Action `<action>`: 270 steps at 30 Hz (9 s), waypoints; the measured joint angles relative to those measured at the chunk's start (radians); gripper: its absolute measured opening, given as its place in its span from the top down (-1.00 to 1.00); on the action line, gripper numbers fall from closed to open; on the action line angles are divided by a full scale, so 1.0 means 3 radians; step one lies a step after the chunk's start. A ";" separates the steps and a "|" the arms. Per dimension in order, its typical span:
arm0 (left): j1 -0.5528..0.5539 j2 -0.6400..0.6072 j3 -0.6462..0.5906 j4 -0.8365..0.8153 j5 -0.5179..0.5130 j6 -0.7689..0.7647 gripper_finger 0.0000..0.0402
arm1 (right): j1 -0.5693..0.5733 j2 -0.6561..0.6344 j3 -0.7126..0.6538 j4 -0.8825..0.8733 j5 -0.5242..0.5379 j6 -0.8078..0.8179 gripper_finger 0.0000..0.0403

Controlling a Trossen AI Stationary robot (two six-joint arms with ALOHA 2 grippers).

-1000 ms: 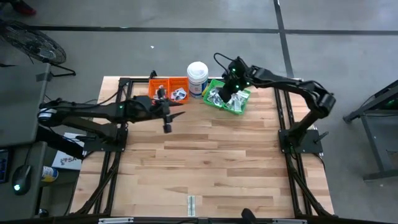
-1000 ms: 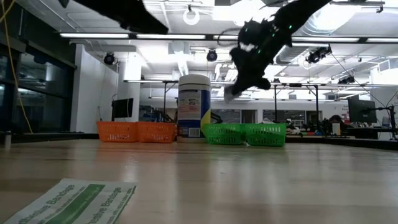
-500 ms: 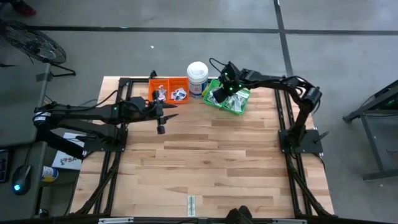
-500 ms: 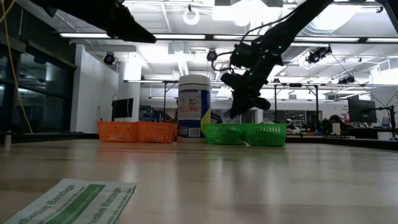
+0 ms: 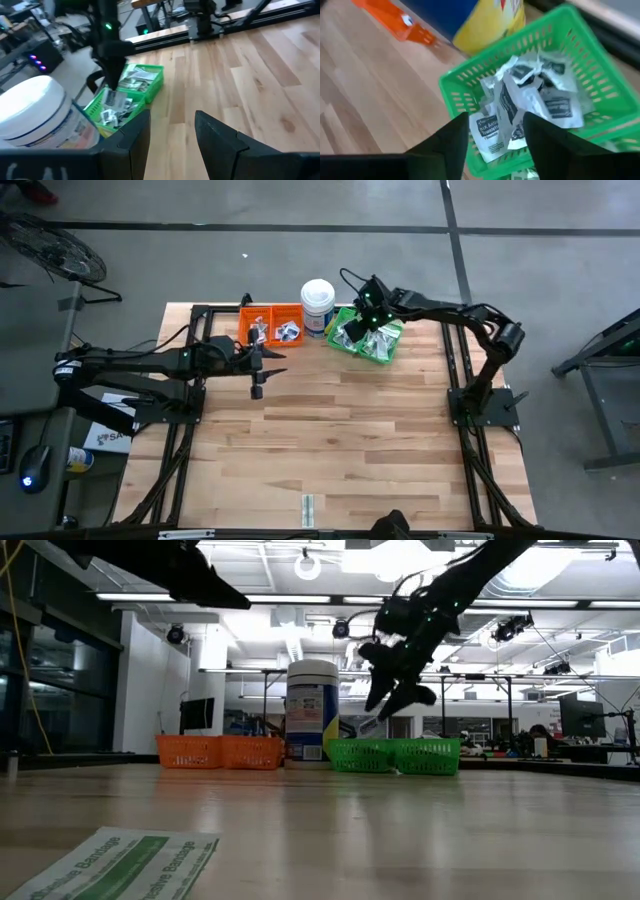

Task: Pick & Place First Aid Supplies
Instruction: Put the black towelette pack into the left green bin, then put the green bandage pack into the right green bin

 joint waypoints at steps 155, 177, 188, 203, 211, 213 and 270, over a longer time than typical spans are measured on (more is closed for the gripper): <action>-0.2018 0.3676 0.1621 0.0250 0.1228 -0.3404 0.80 | 0.2718 -0.2024 0.0000 -0.1535 0.1310 0.0436 0.00; -0.1921 0.3251 0.1620 0.0217 0.0985 -0.3067 1.00 | 0.2716 -0.2022 0.0000 -0.1558 0.1356 0.0402 0.00; -0.1601 0.2452 0.1623 0.0127 -0.0265 -0.2201 1.00 | 0.2716 -0.2022 -0.0001 -0.1451 0.1437 0.0289 0.00; -0.1216 0.2055 0.1625 0.1310 -0.1112 -0.1019 1.00 | 0.2716 -0.2022 -0.0001 -0.0536 0.1443 -0.0388 0.00; -0.1051 0.2060 0.1624 0.1489 -0.1159 -0.0871 1.00 | 0.2716 -0.2022 -0.0001 -0.0454 0.1411 -0.0505 0.00; -0.1029 0.2061 0.1624 0.1559 -0.1152 -0.0849 1.00 | 0.2716 -0.2022 -0.0001 -0.0471 0.1410 -0.0505 0.00; -0.1031 0.2061 0.1624 0.1578 -0.1339 -0.0584 1.00 | 0.2709 -0.1955 -0.0001 -0.0776 0.1593 -0.0358 0.99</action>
